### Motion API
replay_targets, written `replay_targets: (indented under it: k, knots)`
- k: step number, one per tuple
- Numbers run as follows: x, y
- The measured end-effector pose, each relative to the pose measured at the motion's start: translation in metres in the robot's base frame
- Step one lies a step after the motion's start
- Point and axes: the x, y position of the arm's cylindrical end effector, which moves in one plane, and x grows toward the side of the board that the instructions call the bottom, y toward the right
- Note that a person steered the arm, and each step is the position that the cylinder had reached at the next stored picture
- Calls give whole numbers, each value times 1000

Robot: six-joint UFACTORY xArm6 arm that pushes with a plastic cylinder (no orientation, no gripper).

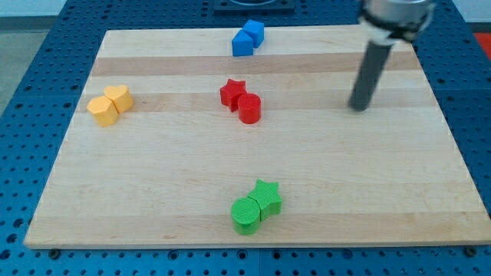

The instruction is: Move the yellow heart parallel to the yellow hexagon

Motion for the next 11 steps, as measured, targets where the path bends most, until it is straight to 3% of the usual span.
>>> replay_targets:
  k: [1, 3, 4, 5, 6, 8, 11]
  knots:
    - [59, -32]
    - [79, -260]
    - [66, -356]
    - [17, -396]
    - [-8, -420]
    - [-14, -415]
    - [-68, -271]
